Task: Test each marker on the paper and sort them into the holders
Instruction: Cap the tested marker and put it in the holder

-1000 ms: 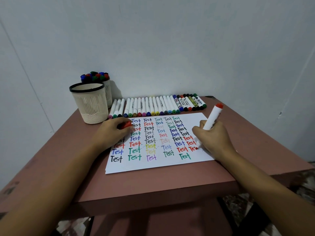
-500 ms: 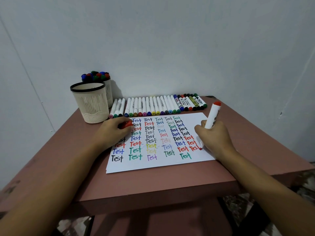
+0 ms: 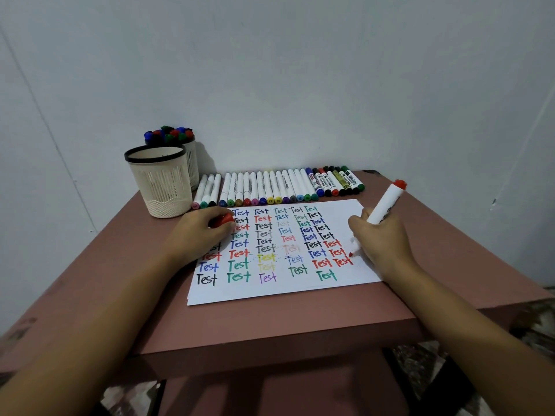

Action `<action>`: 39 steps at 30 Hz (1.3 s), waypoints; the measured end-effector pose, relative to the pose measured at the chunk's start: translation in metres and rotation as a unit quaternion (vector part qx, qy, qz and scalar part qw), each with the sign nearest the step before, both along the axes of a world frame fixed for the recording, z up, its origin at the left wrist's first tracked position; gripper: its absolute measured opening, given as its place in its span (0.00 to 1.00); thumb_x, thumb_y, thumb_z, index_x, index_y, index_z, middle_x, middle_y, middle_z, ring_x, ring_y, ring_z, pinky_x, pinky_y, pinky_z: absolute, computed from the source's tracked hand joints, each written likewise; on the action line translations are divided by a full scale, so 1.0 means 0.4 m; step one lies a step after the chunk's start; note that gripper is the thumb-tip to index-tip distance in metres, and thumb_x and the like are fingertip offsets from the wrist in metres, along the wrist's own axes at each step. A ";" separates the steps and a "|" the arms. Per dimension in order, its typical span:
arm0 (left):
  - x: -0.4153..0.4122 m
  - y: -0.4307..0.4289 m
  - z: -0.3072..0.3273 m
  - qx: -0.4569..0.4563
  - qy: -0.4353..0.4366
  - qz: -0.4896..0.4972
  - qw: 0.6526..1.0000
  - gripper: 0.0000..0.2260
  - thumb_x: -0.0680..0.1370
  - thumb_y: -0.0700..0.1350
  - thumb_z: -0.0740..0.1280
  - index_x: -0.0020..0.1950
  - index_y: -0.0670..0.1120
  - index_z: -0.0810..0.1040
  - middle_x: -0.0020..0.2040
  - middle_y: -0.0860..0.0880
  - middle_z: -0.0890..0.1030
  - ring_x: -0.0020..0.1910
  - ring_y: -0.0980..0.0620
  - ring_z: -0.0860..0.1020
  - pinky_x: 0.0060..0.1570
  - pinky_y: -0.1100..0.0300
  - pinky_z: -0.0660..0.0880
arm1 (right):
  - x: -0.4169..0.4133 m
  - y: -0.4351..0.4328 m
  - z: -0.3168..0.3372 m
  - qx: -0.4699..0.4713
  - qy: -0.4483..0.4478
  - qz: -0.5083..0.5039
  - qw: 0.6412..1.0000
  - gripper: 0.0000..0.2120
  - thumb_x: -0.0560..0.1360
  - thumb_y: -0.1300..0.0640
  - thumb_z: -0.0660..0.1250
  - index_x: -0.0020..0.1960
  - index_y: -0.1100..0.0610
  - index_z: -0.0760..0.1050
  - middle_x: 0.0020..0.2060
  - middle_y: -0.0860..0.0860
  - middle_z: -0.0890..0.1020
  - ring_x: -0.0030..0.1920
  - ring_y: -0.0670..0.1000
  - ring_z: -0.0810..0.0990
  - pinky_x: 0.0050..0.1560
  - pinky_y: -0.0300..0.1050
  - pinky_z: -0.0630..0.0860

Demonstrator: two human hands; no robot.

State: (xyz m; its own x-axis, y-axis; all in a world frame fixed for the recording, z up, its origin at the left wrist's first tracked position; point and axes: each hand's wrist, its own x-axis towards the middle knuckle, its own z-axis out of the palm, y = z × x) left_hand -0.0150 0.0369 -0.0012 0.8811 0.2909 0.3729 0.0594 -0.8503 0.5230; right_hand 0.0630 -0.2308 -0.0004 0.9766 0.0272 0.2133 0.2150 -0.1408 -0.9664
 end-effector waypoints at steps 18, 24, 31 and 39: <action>0.001 -0.025 0.007 0.061 -0.074 -0.059 0.994 0.16 0.77 0.44 0.67 0.63 0.43 0.76 0.53 0.45 0.80 0.47 0.55 0.73 0.45 0.64 0.65 | 0.028 0.057 0.100 0.259 0.167 0.163 0.938 0.14 0.76 0.56 0.63 0.34 0.62 0.71 0.24 0.53 0.73 0.22 0.47 0.68 0.22 0.35 0.64; -0.004 -0.044 0.003 0.051 -0.096 -0.087 0.990 0.16 0.76 0.45 0.68 0.63 0.48 0.75 0.51 0.51 0.79 0.47 0.57 0.75 0.44 0.72 0.67 | 0.015 0.152 0.090 0.289 0.186 0.266 0.901 0.07 0.77 0.66 0.60 0.40 0.64 0.73 0.34 0.58 0.75 0.29 0.50 0.75 0.28 0.38 0.75; 0.014 -0.043 0.004 0.050 -0.105 -0.075 0.990 0.15 0.75 0.47 0.69 0.60 0.45 0.76 0.49 0.53 0.78 0.44 0.58 0.74 0.42 0.73 0.68 | 0.025 0.180 0.069 0.235 0.141 0.323 0.906 0.06 0.76 0.68 0.64 0.40 0.61 0.74 0.36 0.58 0.83 0.34 0.52 0.83 0.34 0.39 0.79; 0.010 -0.052 0.009 0.064 -0.126 -0.130 0.981 0.15 0.74 0.48 0.69 0.58 0.43 0.78 0.44 0.58 0.76 0.40 0.68 0.74 0.41 0.76 0.68 | 0.013 0.194 0.056 0.179 0.128 0.348 0.911 0.04 0.75 0.65 0.67 0.41 0.61 0.76 0.35 0.56 0.84 0.35 0.51 0.83 0.36 0.38 0.80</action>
State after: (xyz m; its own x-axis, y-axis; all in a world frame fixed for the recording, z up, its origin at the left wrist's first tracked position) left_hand -0.0111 0.0162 0.0024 0.7943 0.0046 0.6075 -0.2858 -0.8795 0.3805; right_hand 0.0683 -0.1530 0.0222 0.7682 0.6327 0.0975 -0.1076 0.2778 -0.9546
